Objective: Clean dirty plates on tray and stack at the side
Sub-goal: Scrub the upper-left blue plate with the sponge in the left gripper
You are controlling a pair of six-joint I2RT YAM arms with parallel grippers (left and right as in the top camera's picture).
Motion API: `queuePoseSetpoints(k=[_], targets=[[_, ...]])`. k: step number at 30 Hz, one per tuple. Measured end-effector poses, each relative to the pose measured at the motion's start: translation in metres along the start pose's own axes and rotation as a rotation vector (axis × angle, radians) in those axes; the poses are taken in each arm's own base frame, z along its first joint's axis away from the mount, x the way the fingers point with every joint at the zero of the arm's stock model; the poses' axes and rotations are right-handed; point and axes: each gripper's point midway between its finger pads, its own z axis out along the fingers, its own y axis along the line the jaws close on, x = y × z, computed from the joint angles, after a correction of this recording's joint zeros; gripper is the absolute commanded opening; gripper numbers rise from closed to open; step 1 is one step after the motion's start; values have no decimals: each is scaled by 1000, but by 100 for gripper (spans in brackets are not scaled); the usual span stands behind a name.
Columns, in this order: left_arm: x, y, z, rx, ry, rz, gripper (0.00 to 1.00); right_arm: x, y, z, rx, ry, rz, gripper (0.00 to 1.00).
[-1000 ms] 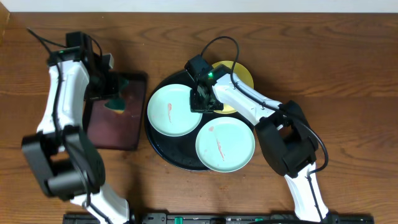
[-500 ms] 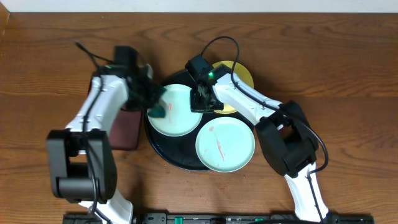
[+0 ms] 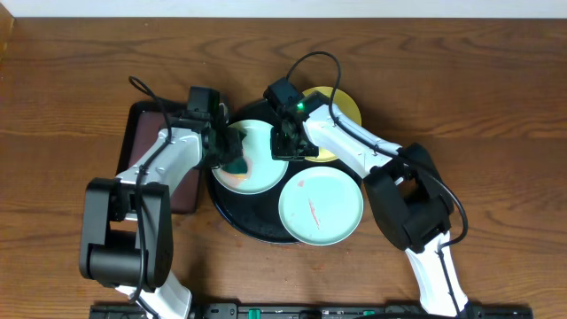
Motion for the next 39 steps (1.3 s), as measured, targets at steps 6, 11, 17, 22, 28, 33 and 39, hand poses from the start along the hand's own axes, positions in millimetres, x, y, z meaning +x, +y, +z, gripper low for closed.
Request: queuePoseSetpoints(k=[6, 11, 17, 22, 28, 33, 39], targets=[[-40, -19, -1, 58, -175, 43, 8, 0, 0, 0, -1, 0, 0, 1], [-49, -14, 6, 34, -207, 43, 7, 0, 0, 0, -1, -1, -4, 1], [-27, -9, 10, 14, -94, 23, 8, -1, 1, 0, -7, -3, -13, 1], [5, -21, 7, 118, 58, 42, 7, 0, 2, 0, -8, -1, -19, 1], [56, -34, 3, 215, 256, 103, 7, 0, 2, 0, -9, 0, -23, 1], [61, -22, 4, 141, 272, 133, 7, 0, 2, 0, -9, 0, -23, 1], [48, -5, 3, -53, 195, 111, 7, 1, 6, 0, -26, 4, -25, 1]])
